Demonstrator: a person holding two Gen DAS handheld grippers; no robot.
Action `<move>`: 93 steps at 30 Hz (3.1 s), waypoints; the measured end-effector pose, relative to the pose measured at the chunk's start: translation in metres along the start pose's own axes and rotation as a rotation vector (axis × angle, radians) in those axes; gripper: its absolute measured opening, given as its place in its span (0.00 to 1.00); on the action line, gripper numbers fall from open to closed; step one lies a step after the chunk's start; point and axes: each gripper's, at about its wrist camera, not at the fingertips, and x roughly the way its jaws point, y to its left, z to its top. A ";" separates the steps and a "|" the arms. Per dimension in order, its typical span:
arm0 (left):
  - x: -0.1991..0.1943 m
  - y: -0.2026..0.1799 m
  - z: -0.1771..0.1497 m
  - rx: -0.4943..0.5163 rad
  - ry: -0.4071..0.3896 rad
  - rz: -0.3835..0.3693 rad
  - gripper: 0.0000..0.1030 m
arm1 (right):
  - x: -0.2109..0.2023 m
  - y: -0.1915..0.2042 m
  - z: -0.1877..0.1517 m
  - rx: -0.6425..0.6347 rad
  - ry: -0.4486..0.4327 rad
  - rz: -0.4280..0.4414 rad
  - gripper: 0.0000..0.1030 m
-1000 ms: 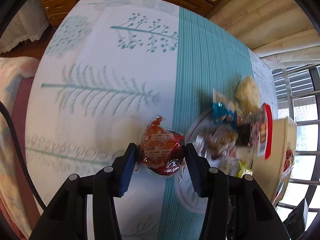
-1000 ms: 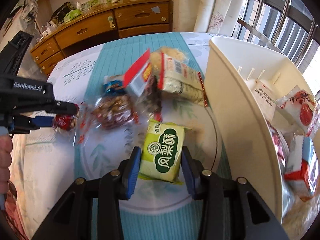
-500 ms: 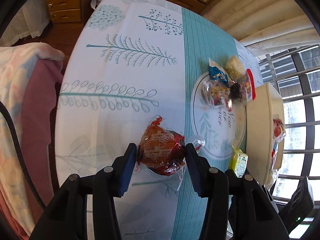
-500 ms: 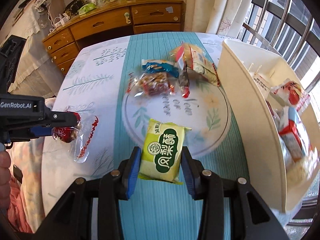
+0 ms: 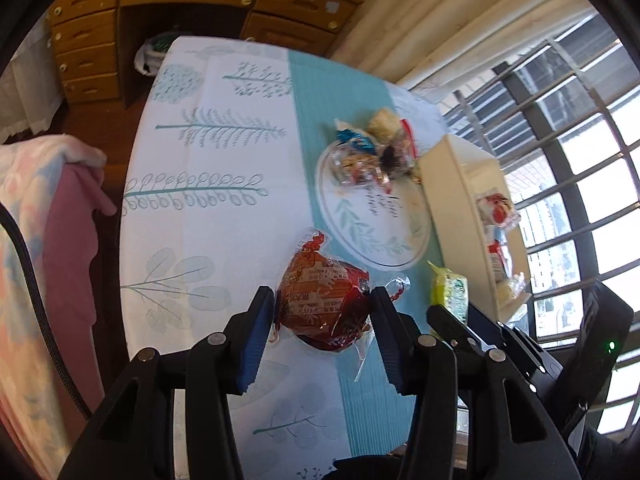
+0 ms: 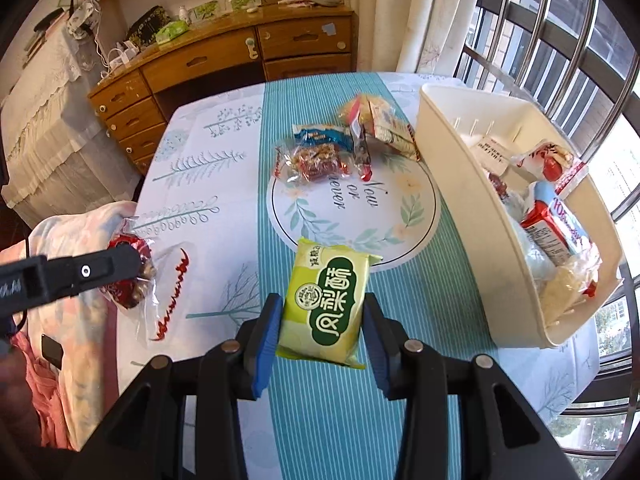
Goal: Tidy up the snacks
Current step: 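Lift both held snacks and carry them toward the white tray, then lower both snacks into the white tray and open both tools, then move both open tools back over the remaining snacks on the table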
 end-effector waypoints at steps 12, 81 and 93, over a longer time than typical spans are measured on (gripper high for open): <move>-0.031 -0.049 -0.011 0.056 -0.162 0.011 0.47 | -0.035 -0.034 0.010 -0.038 -0.089 0.084 0.39; 0.053 -0.255 0.020 0.055 -0.255 0.009 0.75 | -0.029 -0.238 0.061 -0.079 -0.112 0.087 0.60; 0.013 -0.173 0.012 0.028 -0.208 0.049 0.75 | -0.024 -0.156 0.047 -0.062 -0.063 0.111 0.60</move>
